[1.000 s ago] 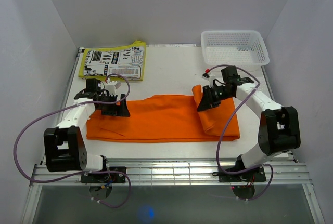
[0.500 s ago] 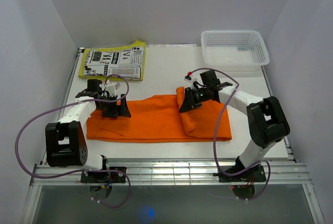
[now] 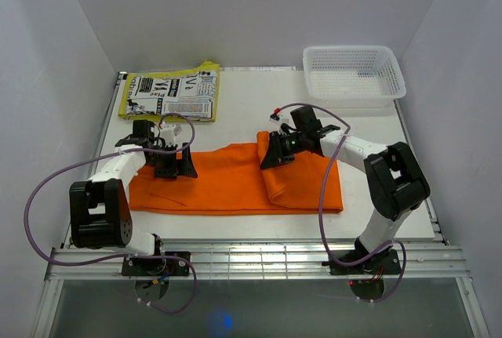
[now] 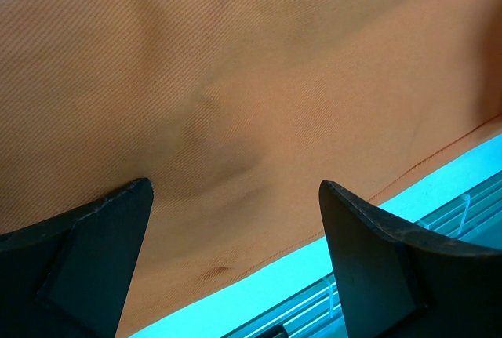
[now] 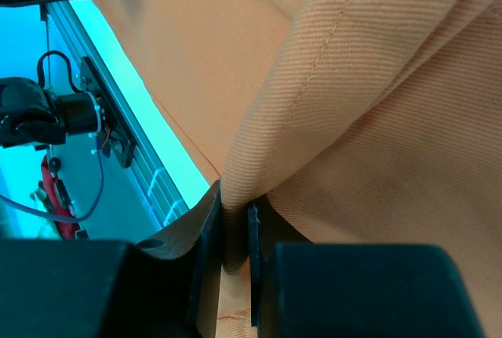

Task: Fold and stack the trousers
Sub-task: Fold the trousers

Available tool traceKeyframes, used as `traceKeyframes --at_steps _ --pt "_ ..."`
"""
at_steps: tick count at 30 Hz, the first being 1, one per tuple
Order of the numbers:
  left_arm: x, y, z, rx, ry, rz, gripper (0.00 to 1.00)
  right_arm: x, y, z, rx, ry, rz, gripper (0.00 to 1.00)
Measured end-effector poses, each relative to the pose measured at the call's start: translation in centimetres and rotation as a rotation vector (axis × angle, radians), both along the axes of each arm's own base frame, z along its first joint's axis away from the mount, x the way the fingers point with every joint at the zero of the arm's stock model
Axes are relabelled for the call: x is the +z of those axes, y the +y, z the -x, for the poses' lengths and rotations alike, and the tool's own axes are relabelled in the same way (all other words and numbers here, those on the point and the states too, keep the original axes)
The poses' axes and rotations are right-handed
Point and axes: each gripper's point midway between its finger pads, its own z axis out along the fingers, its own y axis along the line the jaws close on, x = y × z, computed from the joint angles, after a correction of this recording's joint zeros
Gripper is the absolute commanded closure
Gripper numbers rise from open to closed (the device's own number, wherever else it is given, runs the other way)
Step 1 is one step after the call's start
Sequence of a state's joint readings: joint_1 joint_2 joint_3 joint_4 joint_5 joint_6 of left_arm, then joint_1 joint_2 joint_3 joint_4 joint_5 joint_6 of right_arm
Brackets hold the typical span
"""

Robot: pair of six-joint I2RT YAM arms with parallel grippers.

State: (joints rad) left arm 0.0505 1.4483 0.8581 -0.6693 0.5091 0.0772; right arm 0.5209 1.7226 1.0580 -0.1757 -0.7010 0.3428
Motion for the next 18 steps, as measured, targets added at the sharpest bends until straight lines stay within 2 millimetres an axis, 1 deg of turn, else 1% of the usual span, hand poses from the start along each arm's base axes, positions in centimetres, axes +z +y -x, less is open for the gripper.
traceKeyframes --at_steps 4,8,14,18 --pt "-0.1 0.0 0.0 0.000 -0.001 -0.001 0.02 0.2 1.1 0.0 0.001 0.008 0.002 0.92" --pt "-0.1 0.0 -0.1 0.000 -0.002 -0.002 0.02 -0.3 1.7 0.2 -0.005 0.014 0.018 0.92" --pt "-0.8 0.1 0.1 0.001 0.015 -0.004 0.02 -1.5 2.9 0.6 0.005 0.046 0.036 0.92" --pt "-0.8 0.1 0.2 0.001 0.017 -0.004 0.02 -2.5 3.4 0.4 0.000 0.079 0.047 0.92"
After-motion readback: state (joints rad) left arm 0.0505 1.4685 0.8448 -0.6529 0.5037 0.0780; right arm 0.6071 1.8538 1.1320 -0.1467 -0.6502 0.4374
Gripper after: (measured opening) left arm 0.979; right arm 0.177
